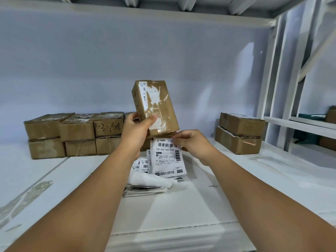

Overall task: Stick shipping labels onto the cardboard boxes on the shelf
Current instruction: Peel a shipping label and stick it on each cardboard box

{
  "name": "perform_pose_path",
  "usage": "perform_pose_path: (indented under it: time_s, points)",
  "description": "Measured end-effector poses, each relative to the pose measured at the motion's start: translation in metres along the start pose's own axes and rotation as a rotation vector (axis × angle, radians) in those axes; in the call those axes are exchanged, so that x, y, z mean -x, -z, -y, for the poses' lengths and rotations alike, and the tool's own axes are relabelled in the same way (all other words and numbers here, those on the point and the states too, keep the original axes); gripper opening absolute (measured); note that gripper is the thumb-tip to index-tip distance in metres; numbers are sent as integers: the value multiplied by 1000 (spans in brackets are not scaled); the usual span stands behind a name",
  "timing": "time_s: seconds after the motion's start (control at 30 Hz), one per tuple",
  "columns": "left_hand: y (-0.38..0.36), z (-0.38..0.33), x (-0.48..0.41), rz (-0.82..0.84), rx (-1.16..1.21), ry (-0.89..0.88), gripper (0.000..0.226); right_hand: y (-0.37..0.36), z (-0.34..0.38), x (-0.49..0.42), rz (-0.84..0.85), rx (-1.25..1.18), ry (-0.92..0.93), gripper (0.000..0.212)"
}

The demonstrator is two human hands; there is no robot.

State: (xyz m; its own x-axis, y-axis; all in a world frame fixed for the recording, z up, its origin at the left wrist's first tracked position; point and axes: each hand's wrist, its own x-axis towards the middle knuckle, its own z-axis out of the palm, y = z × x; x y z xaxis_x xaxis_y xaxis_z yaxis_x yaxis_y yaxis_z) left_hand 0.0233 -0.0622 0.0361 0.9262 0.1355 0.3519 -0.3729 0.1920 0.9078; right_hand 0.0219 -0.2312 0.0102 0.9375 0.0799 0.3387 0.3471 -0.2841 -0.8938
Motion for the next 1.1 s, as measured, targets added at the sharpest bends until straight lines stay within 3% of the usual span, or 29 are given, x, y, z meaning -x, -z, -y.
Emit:
perform_pose_path:
  time_s: [0.23, 0.4, 0.57, 1.1]
  points:
    - [0, -3, 2, -124, 44, -26, 45, 4, 6, 0, -63, -170, -42, 15]
    - [1, -6, 3, -135, 71, -25, 47, 4, 4, 1, -103, 30, -4, 20]
    - [0, -5, 4, -114, 63, -8, 47, 1, -4, -2, -67, 508, 54, 19]
    - [-5, -2, 9, -33, 29, 7, 36, -5, -3, 4, 225, 700, -13, 22]
